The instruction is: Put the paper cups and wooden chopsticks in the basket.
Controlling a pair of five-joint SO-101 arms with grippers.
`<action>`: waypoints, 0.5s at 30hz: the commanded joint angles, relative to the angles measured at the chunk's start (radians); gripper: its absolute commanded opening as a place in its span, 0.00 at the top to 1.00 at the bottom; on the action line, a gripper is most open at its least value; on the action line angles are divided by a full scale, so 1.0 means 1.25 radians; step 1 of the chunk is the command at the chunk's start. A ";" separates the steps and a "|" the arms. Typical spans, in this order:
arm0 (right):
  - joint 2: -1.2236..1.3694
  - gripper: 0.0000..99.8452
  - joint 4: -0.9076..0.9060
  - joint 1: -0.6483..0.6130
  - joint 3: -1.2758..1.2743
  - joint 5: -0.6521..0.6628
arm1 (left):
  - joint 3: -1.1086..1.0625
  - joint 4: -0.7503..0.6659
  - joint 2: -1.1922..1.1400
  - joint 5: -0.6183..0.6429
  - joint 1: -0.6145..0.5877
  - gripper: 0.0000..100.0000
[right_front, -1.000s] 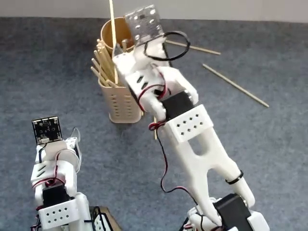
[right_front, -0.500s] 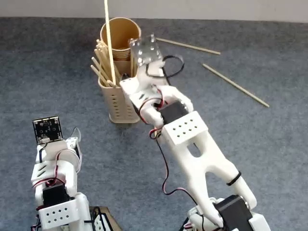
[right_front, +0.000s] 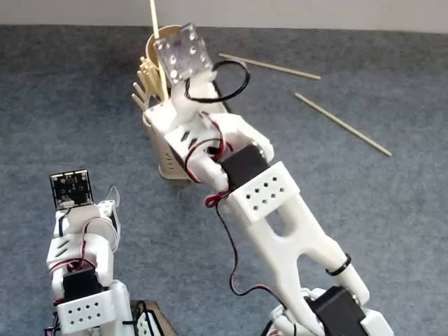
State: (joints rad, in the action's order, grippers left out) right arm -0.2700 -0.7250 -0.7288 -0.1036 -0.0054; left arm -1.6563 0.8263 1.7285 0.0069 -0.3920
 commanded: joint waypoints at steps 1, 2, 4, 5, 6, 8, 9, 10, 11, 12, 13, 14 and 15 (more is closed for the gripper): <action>-0.007 0.90 0.057 -0.002 -0.106 0.010 | 0.006 -0.012 0.007 -0.011 0.009 0.79; -0.007 0.90 0.082 0.006 -0.147 0.010 | 0.006 -0.012 0.007 -0.011 0.009 0.79; -0.014 0.90 0.110 0.029 -0.208 0.010 | 0.006 -0.012 0.007 -0.011 0.009 0.79; -0.014 0.90 0.110 0.040 -0.231 0.010 | 0.006 -0.012 0.007 -0.011 0.009 0.79; -0.014 0.90 0.110 0.051 -0.238 0.010 | 0.006 -0.012 0.007 -0.011 0.009 0.79; -0.014 0.90 0.109 0.075 -0.244 0.010 | 0.006 -0.012 0.007 -0.011 0.009 0.79; -0.015 0.90 0.109 0.085 -0.244 0.010 | 0.006 -0.012 0.007 -0.011 0.009 0.79; -0.015 0.90 0.109 0.094 -0.241 0.010 | 0.006 -0.012 0.007 -0.011 0.009 0.79; -0.017 0.90 0.107 0.100 -0.240 0.010 | 0.006 -0.012 0.007 -0.011 0.009 0.79; -0.017 0.90 0.100 0.102 -0.238 0.010 | 0.006 -0.012 0.007 -0.011 0.009 0.79; -0.017 0.90 0.089 0.102 -0.235 0.010 | 0.006 -0.012 0.007 -0.011 0.009 0.79; -0.017 0.90 0.075 0.101 -0.225 0.010 | 0.006 -0.012 0.007 -0.011 0.009 0.79; -0.017 0.90 0.056 0.101 -0.217 0.010 | 0.006 -0.012 0.007 -0.011 0.009 0.79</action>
State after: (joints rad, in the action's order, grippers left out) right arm -0.2946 -0.6038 -0.6368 -0.3782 -0.0069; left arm -1.6563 0.8263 1.7285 0.0069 -0.3920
